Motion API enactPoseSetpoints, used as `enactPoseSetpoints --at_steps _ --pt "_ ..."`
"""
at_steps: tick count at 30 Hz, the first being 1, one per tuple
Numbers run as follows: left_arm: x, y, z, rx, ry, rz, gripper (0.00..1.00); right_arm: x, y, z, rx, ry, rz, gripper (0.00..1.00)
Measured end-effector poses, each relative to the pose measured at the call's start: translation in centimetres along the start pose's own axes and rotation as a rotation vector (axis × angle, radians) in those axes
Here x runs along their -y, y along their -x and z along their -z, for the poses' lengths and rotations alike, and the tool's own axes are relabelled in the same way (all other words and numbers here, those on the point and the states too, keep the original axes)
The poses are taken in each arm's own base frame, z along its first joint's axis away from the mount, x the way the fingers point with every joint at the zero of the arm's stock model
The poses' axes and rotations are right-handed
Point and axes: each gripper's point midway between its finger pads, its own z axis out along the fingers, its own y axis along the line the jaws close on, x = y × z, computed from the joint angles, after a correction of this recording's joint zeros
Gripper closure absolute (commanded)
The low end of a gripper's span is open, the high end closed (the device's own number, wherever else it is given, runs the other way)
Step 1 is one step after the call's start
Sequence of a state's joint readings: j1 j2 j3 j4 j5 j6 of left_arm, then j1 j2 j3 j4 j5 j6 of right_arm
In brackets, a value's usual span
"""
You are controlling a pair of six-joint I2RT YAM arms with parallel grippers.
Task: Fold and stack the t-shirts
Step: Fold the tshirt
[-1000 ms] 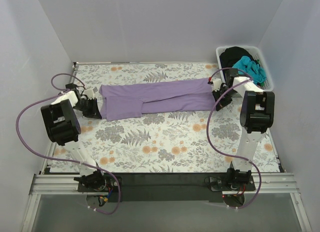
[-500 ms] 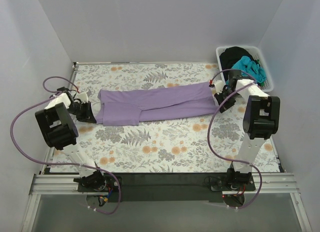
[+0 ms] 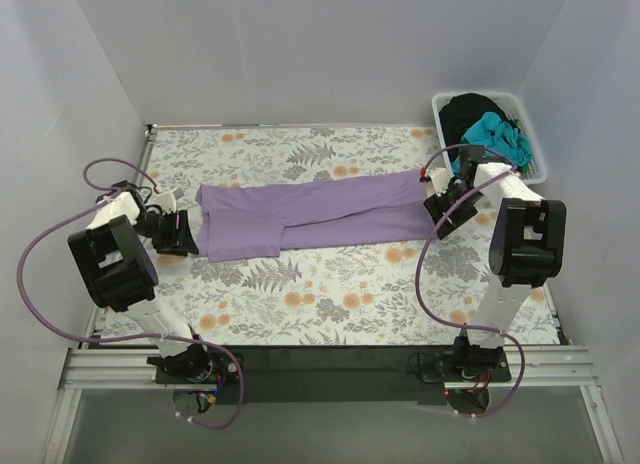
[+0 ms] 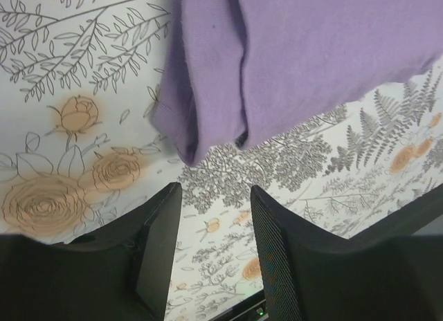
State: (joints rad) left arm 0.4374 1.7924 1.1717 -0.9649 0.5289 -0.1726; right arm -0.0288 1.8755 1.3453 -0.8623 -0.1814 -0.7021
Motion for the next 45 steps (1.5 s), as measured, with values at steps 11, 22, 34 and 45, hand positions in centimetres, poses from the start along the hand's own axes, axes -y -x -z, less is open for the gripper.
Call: enactPoseSetpoints --at_steps 11,22,34,45 --pt "5.2 -2.7 3.2 0.039 -0.129 -0.044 0.6 -8.2 9.6 7.8 0.315 0.056 0.044 0.55" --pt "5.8 -5.9 -0.5 -0.058 -0.182 0.023 0.61 -31.9 14.4 -1.0 0.325 0.379 0.267 0.54" --pt "4.4 -3.4 -2.3 0.027 -0.134 0.058 0.61 -40.2 19.3 -7.1 0.484 0.372 0.183 0.53" --pt "4.2 -3.1 -3.2 0.034 -0.128 0.094 0.6 -39.4 19.9 -10.1 0.49 0.304 0.095 0.55"
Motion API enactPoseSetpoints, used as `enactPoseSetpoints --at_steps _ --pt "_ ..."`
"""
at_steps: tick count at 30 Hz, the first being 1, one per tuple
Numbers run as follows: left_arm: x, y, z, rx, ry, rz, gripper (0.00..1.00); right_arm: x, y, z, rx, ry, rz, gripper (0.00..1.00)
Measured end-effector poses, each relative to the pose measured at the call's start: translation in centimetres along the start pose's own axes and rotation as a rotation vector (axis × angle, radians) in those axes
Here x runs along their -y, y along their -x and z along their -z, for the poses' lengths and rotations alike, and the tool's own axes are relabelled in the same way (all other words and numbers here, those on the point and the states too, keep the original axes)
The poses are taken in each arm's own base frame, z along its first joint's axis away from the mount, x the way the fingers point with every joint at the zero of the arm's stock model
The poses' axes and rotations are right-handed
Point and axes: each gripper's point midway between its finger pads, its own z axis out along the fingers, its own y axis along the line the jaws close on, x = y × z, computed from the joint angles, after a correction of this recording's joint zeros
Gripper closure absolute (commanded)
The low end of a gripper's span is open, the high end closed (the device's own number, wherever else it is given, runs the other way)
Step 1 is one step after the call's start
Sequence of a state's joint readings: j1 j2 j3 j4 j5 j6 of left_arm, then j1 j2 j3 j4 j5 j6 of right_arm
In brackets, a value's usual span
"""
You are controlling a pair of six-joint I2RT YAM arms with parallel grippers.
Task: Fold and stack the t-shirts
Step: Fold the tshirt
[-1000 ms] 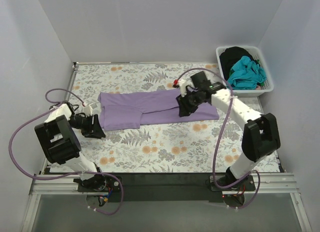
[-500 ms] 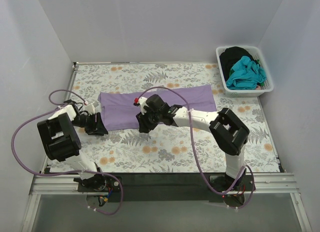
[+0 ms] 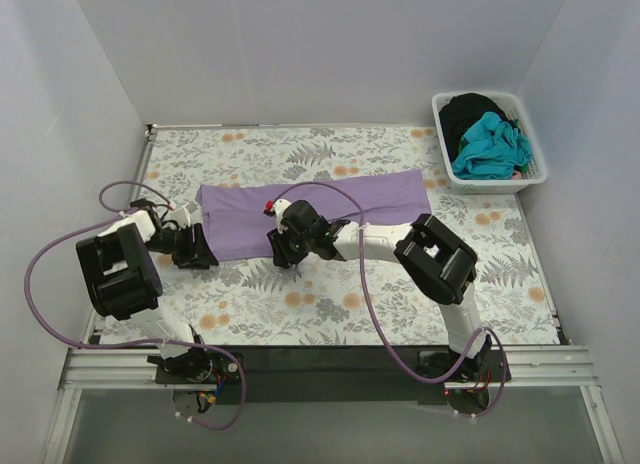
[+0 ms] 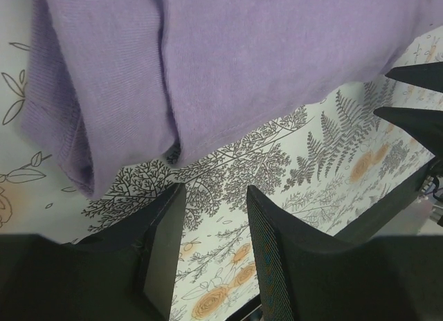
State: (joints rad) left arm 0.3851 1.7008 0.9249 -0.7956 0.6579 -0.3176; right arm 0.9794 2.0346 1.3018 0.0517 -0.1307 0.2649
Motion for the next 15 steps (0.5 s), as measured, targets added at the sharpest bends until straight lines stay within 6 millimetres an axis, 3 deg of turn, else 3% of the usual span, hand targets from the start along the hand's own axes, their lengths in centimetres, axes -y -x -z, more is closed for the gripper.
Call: enactPoseSetpoints --at_steps 7,15 --pt "0.38 0.3 -0.54 -0.005 0.015 0.003 0.63 0.49 0.1 -0.2 0.008 -0.03 -0.024 0.6" --pt "-0.19 0.68 -0.58 0.001 0.079 0.02 0.67 0.6 0.94 -0.99 0.034 -0.029 -0.034 0.57"
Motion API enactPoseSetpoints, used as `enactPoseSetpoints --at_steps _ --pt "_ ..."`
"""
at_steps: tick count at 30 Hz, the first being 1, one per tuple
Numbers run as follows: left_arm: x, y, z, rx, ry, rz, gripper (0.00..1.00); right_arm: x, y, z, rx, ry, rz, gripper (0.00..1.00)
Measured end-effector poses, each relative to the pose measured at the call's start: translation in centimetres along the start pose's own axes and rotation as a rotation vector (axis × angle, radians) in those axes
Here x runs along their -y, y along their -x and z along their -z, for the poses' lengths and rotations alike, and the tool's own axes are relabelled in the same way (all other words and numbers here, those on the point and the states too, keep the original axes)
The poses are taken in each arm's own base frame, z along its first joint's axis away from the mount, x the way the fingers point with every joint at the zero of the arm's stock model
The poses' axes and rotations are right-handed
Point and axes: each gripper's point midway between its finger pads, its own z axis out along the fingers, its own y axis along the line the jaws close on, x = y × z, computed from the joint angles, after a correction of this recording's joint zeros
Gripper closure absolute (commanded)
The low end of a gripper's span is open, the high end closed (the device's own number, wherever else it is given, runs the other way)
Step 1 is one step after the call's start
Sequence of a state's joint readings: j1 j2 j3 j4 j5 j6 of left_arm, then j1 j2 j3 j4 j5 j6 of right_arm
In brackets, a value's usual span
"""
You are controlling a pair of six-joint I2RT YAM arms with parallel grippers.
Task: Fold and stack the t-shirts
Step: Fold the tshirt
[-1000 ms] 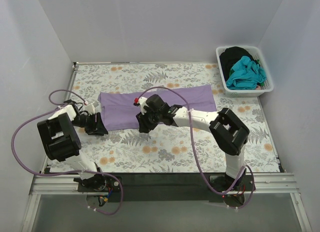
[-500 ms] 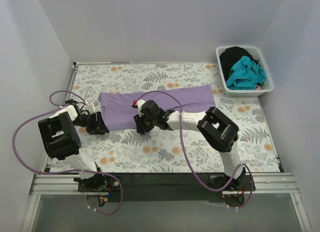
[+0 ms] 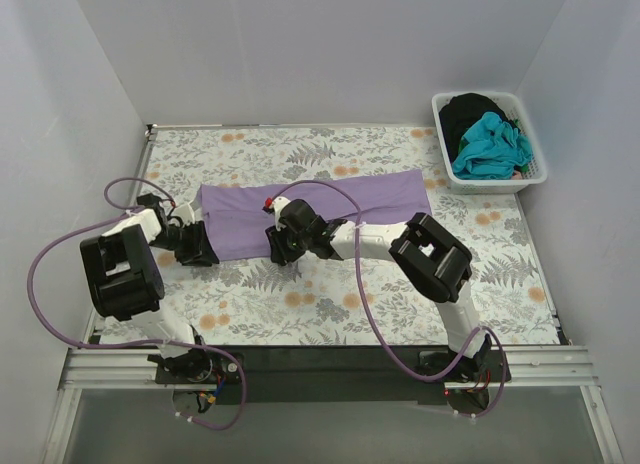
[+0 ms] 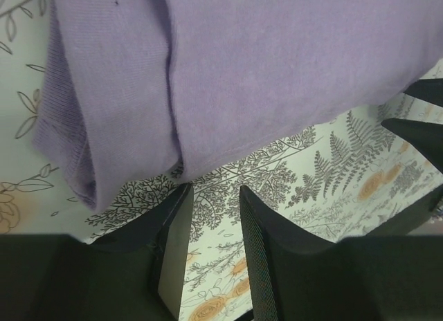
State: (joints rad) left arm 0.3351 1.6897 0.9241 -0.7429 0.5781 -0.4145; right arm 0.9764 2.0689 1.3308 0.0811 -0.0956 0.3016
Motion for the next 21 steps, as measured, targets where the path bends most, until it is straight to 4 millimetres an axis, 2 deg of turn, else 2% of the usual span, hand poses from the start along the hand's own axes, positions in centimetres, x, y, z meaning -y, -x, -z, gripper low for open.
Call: enactPoseSetpoints --at_steps 1,4,14,17,21 --pt "-0.15 0.11 0.03 0.004 0.012 -0.004 0.67 -0.01 0.03 -0.01 0.0 0.0 -0.003 0.54" --pt "-0.42 0.28 0.15 0.01 0.035 -0.006 0.67 -0.06 0.23 -0.04 0.003 0.0 -0.01 0.53" --pt "-0.89 0.49 0.34 0.018 0.07 0.0 0.65 -0.24 0.44 -0.44 0.004 0.009 -0.023 0.59" --pt "-0.87 0.51 0.31 0.019 0.069 0.006 0.69 -0.31 0.43 -0.44 0.003 0.012 -0.026 0.65" --pt "-1.03 0.59 0.22 0.021 0.073 0.005 0.85 -0.41 0.42 -0.43 0.001 0.016 -0.033 0.79"
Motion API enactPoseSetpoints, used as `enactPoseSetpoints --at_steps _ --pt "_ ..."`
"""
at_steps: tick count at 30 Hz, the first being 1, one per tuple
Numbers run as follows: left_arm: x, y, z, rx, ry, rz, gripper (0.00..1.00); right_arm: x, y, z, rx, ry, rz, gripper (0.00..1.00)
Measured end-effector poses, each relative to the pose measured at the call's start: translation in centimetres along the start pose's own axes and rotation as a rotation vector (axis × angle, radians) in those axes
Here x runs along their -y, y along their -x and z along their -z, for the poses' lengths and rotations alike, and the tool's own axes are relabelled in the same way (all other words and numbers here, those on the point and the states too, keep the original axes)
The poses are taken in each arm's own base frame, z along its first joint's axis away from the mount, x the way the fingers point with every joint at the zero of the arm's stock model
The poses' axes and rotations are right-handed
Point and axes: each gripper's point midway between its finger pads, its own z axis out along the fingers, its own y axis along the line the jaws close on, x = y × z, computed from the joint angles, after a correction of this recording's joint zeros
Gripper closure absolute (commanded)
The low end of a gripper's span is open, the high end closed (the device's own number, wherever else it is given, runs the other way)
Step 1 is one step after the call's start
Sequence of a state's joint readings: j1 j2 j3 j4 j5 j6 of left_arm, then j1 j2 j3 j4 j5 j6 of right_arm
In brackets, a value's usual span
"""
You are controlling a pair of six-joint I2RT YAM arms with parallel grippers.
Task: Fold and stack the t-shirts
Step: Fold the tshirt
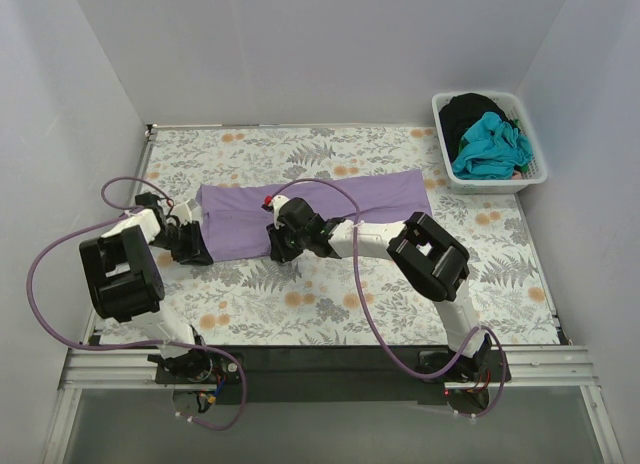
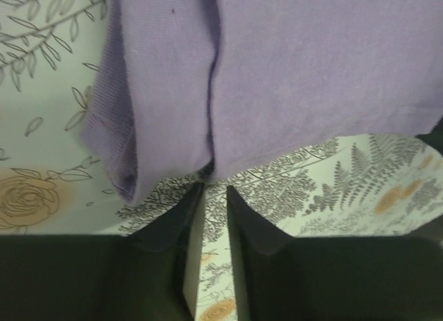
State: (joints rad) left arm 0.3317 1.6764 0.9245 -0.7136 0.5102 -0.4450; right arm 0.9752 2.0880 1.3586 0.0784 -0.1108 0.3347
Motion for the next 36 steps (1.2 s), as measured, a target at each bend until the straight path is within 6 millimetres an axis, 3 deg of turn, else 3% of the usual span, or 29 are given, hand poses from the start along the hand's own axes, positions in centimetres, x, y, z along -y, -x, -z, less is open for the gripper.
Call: enactPoseSetpoints --at_steps 4,16,17,18,20,24,36 --pt "-0.2 0.2 -0.1 0.007 0.008 -0.006 0.99 -0.2 0.0 0.0 -0.003 0.01 0.001 0.99" --pt "-0.2 0.9 0.2 0.021 0.012 -0.016 1.0 -0.2 1.0 0.4 0.011 0.037 0.016 0.99" --pt "-0.2 0.9 0.3 0.023 0.013 -0.017 1.0 -0.2 1.2 0.6 0.017 0.036 0.014 0.93" --pt "-0.2 0.9 0.3 0.024 0.012 -0.017 1.0 -0.1 1.5 0.8 0.024 0.036 0.011 0.7" --pt "-0.1 1.0 0.4 0.026 0.012 -0.019 1.0 0.0 2.1 1.1 0.037 0.032 0.01 0.6" --pt "-0.1 1.0 0.4 0.026 0.01 -0.018 1.0 0.5 2.6 1.4 0.051 0.01 -0.001 0.57" --pt "0.0 1.6 0.7 0.037 0.011 -0.029 1.0 0.8 0.6 1.3 0.0 -0.007 -0.044 0.57"
